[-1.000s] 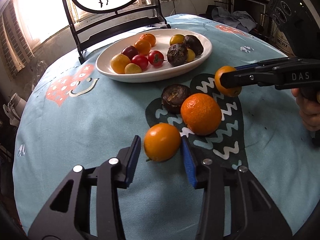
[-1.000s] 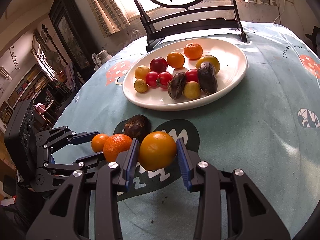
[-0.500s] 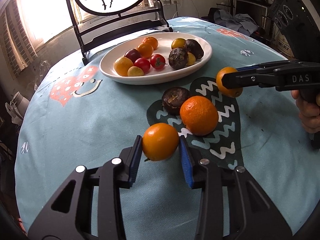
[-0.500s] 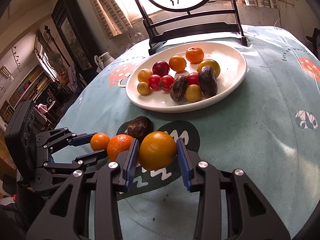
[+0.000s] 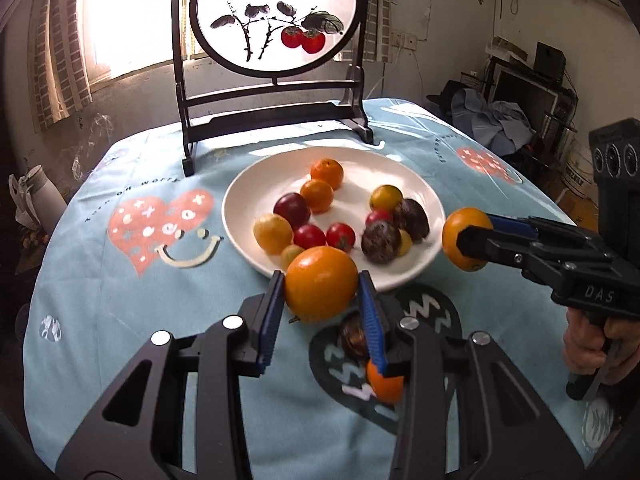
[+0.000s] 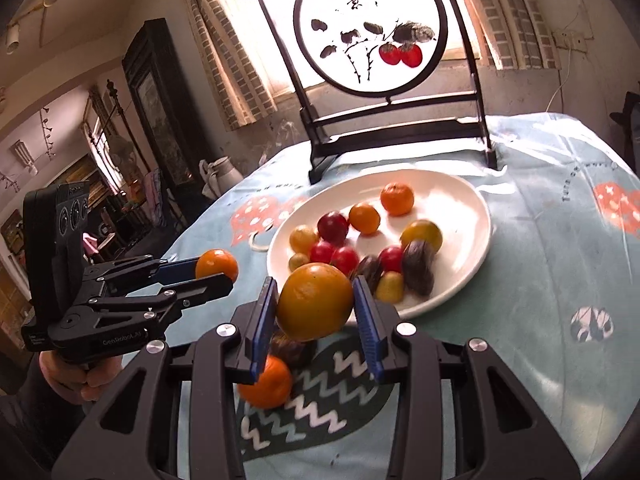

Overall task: Organize fruits
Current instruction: 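Lower both oranges onto the white plate and open both grippers, then grasp the last tangerine with the right gripper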

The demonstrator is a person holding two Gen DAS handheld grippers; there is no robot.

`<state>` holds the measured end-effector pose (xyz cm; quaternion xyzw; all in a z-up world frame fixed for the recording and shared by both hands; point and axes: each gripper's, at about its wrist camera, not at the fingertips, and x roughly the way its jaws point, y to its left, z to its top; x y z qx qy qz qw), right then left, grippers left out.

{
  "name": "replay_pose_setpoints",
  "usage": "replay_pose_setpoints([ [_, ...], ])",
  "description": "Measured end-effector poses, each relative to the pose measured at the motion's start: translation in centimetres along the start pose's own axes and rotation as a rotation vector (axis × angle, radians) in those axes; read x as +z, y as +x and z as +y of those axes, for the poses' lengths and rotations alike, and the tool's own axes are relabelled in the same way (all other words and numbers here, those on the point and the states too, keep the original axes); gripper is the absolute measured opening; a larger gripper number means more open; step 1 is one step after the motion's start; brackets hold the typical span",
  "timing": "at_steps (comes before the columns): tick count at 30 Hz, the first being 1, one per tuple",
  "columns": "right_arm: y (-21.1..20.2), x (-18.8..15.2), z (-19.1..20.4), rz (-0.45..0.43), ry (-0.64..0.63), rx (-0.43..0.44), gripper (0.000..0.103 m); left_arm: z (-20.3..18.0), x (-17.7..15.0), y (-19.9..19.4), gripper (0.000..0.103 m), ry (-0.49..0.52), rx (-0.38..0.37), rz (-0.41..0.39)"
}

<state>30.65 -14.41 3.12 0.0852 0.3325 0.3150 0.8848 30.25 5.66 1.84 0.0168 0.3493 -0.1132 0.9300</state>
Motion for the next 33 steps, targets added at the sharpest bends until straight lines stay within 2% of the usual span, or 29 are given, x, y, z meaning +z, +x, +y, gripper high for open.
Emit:
replay_pose_setpoints([
  [4, 3.6, 2.0, -2.3, -0.008, 0.002, -0.090, 0.039, 0.8, 3.3, 4.4, 0.037, -0.045, 0.036, 0.006],
  [10, 6.9, 2.9, -4.7, 0.025, 0.032, -0.088, 0.040, 1.0, 5.0, 9.0, 0.038, -0.051, 0.050, 0.056],
  [11, 7.0, 3.0, -4.6, 0.029, 0.023, -0.093, 0.043, 1.0, 5.1, 9.2, 0.054, -0.048, 0.050, 0.061],
  [13, 6.6, 3.0, -4.4, 0.016, 0.020, -0.107, 0.052, 1.0, 5.2, 8.5, 0.094, -0.062, 0.092, 0.048],
  [14, 6.0, 2.9, -4.1, -0.002, 0.020, -0.103, 0.052, 1.2, 5.1, 7.6, 0.095, -0.071, 0.116, 0.009],
  [15, 5.5, 2.9, -3.7, -0.005, 0.011, -0.097, 0.052, 1.3, 4.9, 6.6, 0.095, -0.070, 0.109, -0.016],
  [18, 3.8, 2.5, -1.9, -0.004, -0.012, -0.076, 0.052, 1.8, 4.2, 4.2, 0.096, -0.083, 0.133, -0.008],
  [21, 2.4, 0.8, 0.5, 0.035, -0.045, -0.035, 0.052, 2.8, 2.5, 1.5, 0.099, -0.130, 0.175, -0.003],
  [23, 1.9, -0.9, 2.3, 0.073, -0.076, 0.000, 0.052, 3.6, 1.0, -0.1, 0.100, -0.183, 0.237, 0.019],
  [26, 2.0, -3.6, 4.4, 0.136, -0.121, 0.019, 0.052, 5.7, -2.3, -2.1, 0.100, -0.310, 0.264, 0.004],
  [29, 2.7, -5.2, 5.7, 0.187, -0.156, 0.018, 0.052, 7.4, -5.4, -2.6, 0.100, -0.424, 0.272, 0.009],
  [31, 3.2, -5.9, 6.1, 0.217, -0.163, 0.018, 0.052, 8.1, -6.4, -2.1, 0.100, -0.446, 0.265, 0.064],
  [33, 3.6, -6.2, 6.2, 0.236, -0.162, 0.022, 0.052, 8.3, -6.9, -2.2, 0.100, -0.459, 0.274, 0.063],
])
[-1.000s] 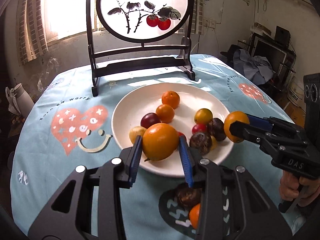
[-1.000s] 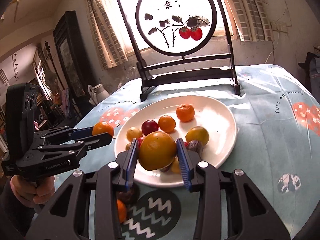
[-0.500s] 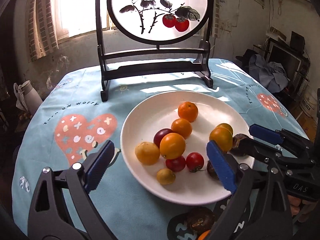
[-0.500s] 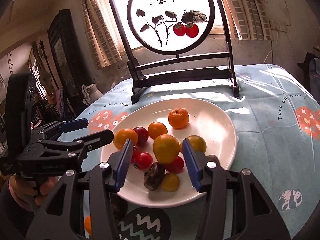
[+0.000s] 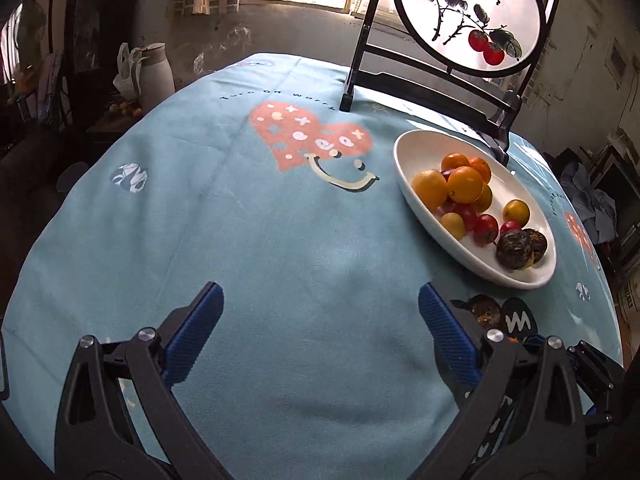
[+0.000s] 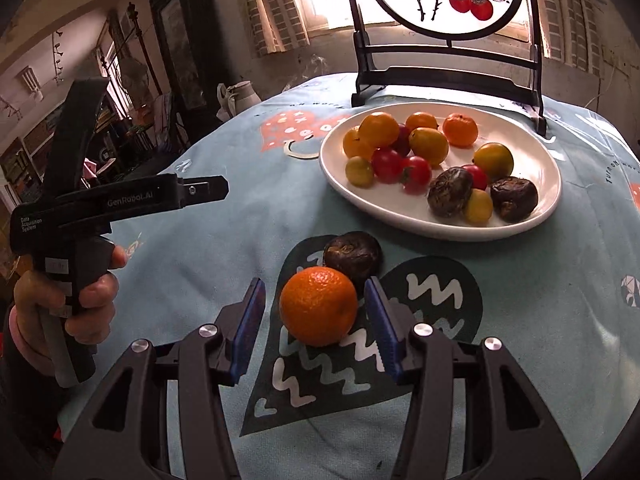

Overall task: Organize fruits
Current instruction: 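Grasp the last tangerine with the right gripper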

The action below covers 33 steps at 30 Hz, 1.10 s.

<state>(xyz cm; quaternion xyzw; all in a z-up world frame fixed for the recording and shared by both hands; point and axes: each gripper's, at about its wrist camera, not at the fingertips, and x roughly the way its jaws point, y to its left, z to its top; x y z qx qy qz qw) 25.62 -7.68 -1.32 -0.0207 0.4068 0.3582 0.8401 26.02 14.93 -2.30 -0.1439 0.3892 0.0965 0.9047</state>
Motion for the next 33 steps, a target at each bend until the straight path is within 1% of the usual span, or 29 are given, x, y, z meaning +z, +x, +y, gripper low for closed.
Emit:
replay_pose_setpoints([
  [2, 0.2, -0.3, 0.0, 0.007, -0.006, -0.005, 0.052, 0.1, -0.1, -0.6, 0.100, 0.000, 0.007, -0.027],
  [4, 0.5, -0.5, -0.1, 0.016, -0.003, -0.013, 0.052, -0.1, 0.0, -1.0, 0.100, 0.004, -0.003, -0.042],
  [6, 1.0, -0.6, -0.5, 0.035, 0.010, -0.012, 0.052, -0.2, -0.1, -1.2, 0.100, 0.007, -0.014, -0.045],
  [8, 1.5, -0.6, -0.7, 0.051, 0.027, 0.011, 0.052, -0.4, -0.1, -1.3, 0.100, 0.015, -0.016, -0.044],
  [14, 2.5, -0.4, -0.8, 0.082, 0.059, 0.041, 0.052, -1.0, -0.2, -1.6, 0.100, 0.041, -0.028, -0.054],
  [15, 2.6, -0.4, -0.8, 0.083, 0.060, 0.044, 0.051, -0.9, -0.2, -1.7, 0.100, 0.041, -0.030, -0.055],
  [16, 2.5, -0.4, -0.7, 0.079, 0.059, 0.055, 0.046, -1.0, -0.2, -1.7, 0.100, 0.041, -0.030, -0.054],
  [19, 2.1, -0.5, -0.7, 0.071, 0.057, 0.040, 0.045, -1.0, -0.2, -1.6, 0.100, 0.042, -0.029, -0.048],
  [21, 1.3, -0.5, -1.1, 0.057, 0.071, 0.050, 0.045, -1.0, -0.2, -1.6, 0.100, 0.042, -0.031, -0.045],
  [25, -1.0, -0.1, -2.6, -0.016, 0.120, 0.058, 0.045, -1.1, -0.4, -1.6, 0.100, 0.052, -0.027, -0.043],
  [27, -2.2, -0.1, -3.4, -0.050, 0.127, 0.023, 0.045, -1.2, -0.5, -1.5, 0.100, 0.055, -0.038, -0.035],
  [29, -3.2, -0.2, -4.3, -0.077, 0.140, -0.012, 0.045, -1.7, -0.8, -1.3, 0.100, 0.072, -0.065, -0.019],
  [31, -4.2, -0.4, -5.4, -0.099, 0.174, -0.016, 0.044, -2.8, -1.3, -1.2, 0.100, 0.121, -0.096, -0.009],
  [33, -5.1, -0.5, -6.3, -0.116, 0.206, -0.021, 0.044, -4.6, -2.0, -1.0, 0.099, 0.208, -0.133, 0.004],
])
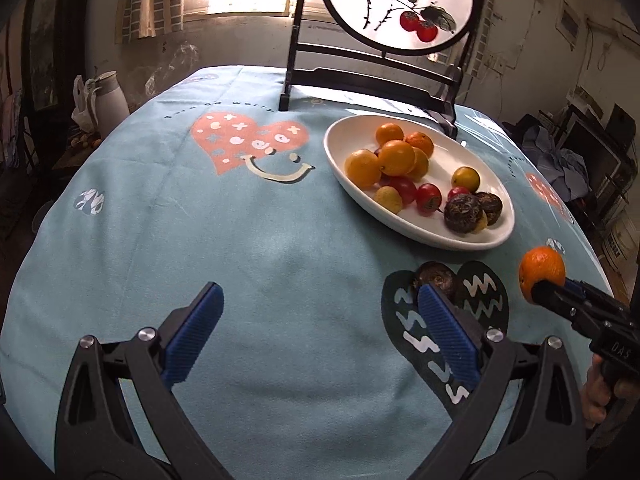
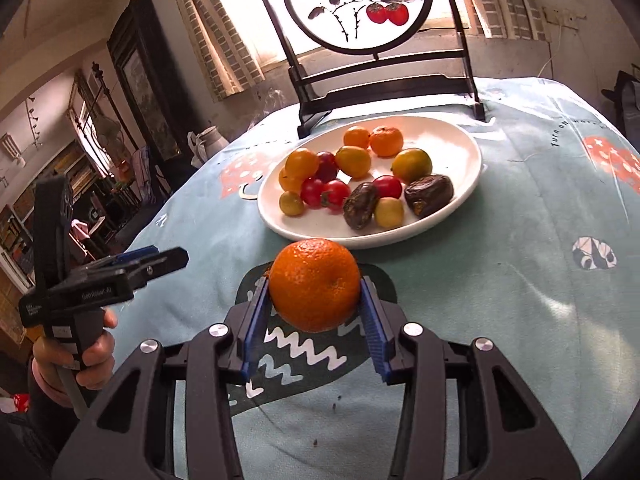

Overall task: Organize fruits
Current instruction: 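Grasp the last tangerine with the right gripper, then grasp the dark purple fruit with the left gripper while the right gripper holds the tangerine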

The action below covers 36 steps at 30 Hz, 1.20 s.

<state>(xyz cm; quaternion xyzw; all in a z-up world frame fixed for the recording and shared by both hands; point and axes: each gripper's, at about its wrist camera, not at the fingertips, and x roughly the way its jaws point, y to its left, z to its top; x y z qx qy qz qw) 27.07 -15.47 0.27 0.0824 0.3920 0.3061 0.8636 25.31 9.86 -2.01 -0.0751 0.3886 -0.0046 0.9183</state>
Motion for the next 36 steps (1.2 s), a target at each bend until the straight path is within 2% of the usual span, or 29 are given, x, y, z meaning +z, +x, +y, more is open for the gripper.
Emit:
replay_pose_setpoints([
  [3, -0.8, 0.1, -0.9, -0.017, 0.030, -0.004, 0.044, -2.8, -0.6, 0.7, 0.094, 0.119, -0.079, 0.023],
  [6, -1.1, 0.2, -1.2, -0.023, 0.047, -0.002, 0.044, -5.4, -1.0, 1.7, 0.079, 0.221, -0.104, 0.040],
  [8, -1.1, 0.2, -1.2, -0.019, 0.050, 0.003, 0.044, -6.7, -0.9, 2.5, 0.070, 0.255, -0.119, 0.057],
  [14, -1.4, 0.0, -0.9, -0.026, 0.045, -0.004, 0.044, -8.4, -0.3, 4.8, 0.054, 0.283, -0.129, 0.086],
  [22, -1.6, 0.1, -0.7, -0.030, 0.046, 0.009, 0.044, -8.9, -0.1, 7.0, 0.053, 0.304, -0.100, 0.124],
  [24, -1.8, 0.1, -0.7, -0.035, 0.048, 0.011, 0.044, -8.9, -0.4, 7.3, 0.047, 0.310, -0.081, 0.126],
  [26, -1.8, 0.1, -0.6, -0.036, 0.046, 0.014, 0.044, -9.0, -0.6, 7.2, 0.044, 0.315, -0.073, 0.113],
  [36, -1.1, -0.1, -0.4, -0.013, 0.025, -0.002, 0.044, -8.9, -2.0, 5.2, 0.043, 0.296, -0.078, 0.096],
])
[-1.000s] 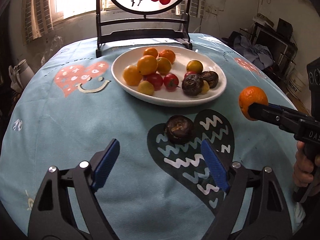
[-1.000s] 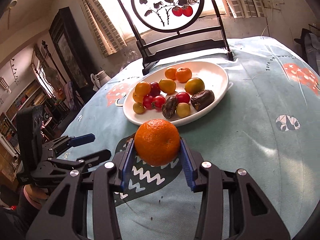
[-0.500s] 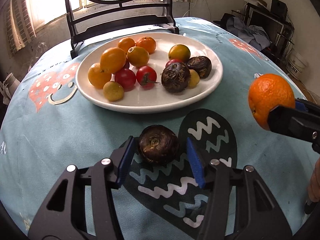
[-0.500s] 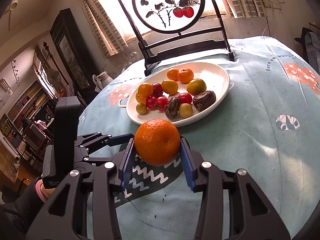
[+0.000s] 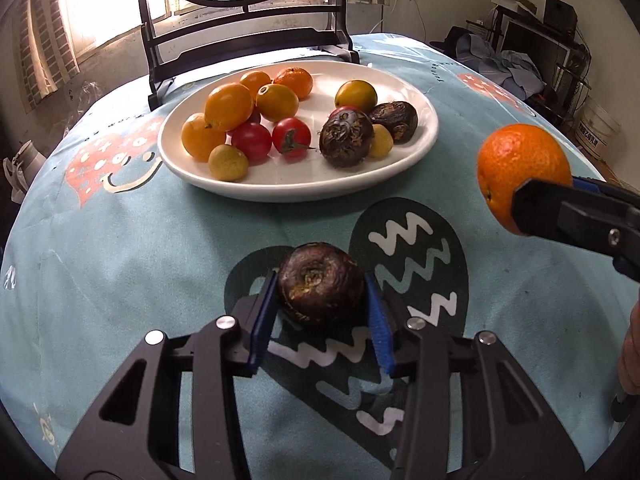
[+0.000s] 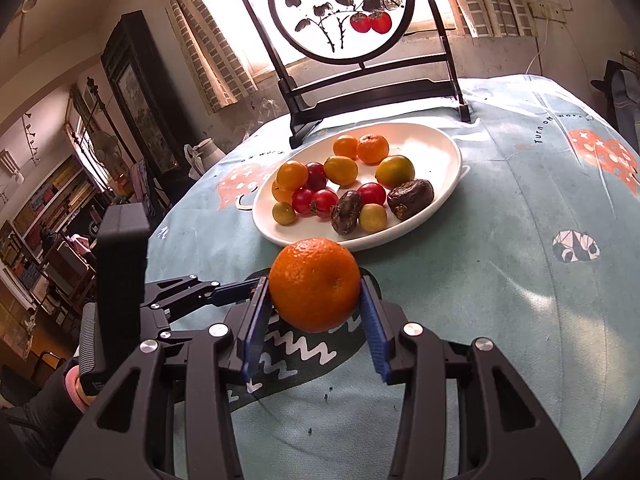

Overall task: Organize fruits
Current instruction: 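Grasp the dark purple fruit with the left gripper while the right gripper holds the tangerine, then place the tangerine and dark fruit on the white plate, opening both grippers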

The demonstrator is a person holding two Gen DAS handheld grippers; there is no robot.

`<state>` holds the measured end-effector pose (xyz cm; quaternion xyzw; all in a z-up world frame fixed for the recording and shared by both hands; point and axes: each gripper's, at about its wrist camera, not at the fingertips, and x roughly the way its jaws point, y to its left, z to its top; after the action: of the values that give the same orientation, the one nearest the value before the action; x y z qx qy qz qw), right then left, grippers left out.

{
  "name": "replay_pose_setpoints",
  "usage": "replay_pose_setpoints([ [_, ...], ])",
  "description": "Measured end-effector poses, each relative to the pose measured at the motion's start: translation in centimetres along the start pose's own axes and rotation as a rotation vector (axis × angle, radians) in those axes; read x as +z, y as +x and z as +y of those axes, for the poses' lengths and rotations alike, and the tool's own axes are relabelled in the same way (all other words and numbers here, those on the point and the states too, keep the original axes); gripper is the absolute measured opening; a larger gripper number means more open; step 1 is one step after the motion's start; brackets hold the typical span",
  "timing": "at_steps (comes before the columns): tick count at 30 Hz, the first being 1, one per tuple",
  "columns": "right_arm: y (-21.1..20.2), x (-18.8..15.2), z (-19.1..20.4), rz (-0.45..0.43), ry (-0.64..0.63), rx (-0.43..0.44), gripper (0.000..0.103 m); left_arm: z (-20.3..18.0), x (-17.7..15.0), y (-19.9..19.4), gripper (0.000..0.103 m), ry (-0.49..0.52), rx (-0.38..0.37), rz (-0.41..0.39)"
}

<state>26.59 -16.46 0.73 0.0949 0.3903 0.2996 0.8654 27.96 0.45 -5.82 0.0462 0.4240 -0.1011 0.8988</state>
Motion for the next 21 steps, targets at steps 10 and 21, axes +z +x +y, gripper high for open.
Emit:
replay_pose_setpoints([
  [10, -0.6, 2.4, 0.8, -0.053, -0.047, 0.012, 0.044, 1.7, 3.2, -5.9, 0.043, -0.020, -0.046, -0.127],
  [21, 5.7, 9.0, -3.0, -0.033, -0.074, -0.083, 0.044, 5.8, 14.5, 0.4, 0.043, -0.069, 0.044, -0.104],
])
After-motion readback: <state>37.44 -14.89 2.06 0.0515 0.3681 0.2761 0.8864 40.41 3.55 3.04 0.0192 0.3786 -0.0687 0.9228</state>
